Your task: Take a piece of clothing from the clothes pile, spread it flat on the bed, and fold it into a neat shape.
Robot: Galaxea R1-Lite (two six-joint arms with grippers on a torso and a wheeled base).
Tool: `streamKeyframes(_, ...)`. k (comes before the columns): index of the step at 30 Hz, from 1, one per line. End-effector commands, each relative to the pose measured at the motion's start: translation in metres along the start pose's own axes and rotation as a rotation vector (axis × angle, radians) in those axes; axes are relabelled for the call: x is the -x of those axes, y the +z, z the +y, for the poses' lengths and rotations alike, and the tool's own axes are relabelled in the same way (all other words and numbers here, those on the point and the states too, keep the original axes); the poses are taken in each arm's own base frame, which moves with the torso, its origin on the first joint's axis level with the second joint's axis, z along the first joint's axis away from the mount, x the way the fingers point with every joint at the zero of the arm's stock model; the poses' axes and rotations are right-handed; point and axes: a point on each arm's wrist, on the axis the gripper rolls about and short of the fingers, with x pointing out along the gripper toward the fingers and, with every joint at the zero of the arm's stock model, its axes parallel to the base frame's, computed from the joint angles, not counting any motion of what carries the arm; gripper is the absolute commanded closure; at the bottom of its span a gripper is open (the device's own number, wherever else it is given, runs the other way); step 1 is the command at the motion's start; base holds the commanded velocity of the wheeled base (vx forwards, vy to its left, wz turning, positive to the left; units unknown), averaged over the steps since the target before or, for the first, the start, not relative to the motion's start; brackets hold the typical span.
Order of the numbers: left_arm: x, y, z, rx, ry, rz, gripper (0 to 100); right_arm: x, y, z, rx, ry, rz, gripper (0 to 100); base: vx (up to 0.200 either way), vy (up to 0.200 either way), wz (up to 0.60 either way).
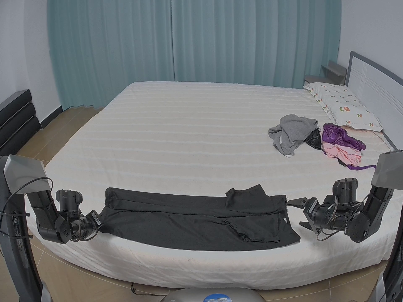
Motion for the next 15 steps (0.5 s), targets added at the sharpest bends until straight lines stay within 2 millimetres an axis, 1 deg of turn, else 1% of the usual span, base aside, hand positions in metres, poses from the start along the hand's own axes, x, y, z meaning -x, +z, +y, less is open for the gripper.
streamKeyframes(1,0.007,0.001,0.002,0.008,0.007,-0.002,100,0.0,0.001,-0.001,-0.004,-0.004,-0.001,0,0.0,0.0,0.0)
streamKeyframes(4,0.012,-0.001,0.003,0.007,0.012,0.002,100,0.0,0.001,-0.002,-0.005,-0.005,-0.003,0,0.0,0.0,0.0)
streamKeyframes(9,0.018,0.002,0.008,0.022,0.021,-0.009,100,0.001,0.001,-0.003,-0.007,-0.007,-0.003,0,0.0,0.0,0.0)
streamKeyframes(11,0.018,0.003,0.01,0.026,0.026,-0.009,100,0.001,0.002,-0.002,-0.006,-0.006,-0.004,0,0.0,0.0,0.0)
streamKeyframes(15,0.018,-0.001,0.013,0.026,0.04,0.009,100,0.001,0.002,-0.002,-0.006,-0.006,-0.004,0,0.0,0.0,0.0)
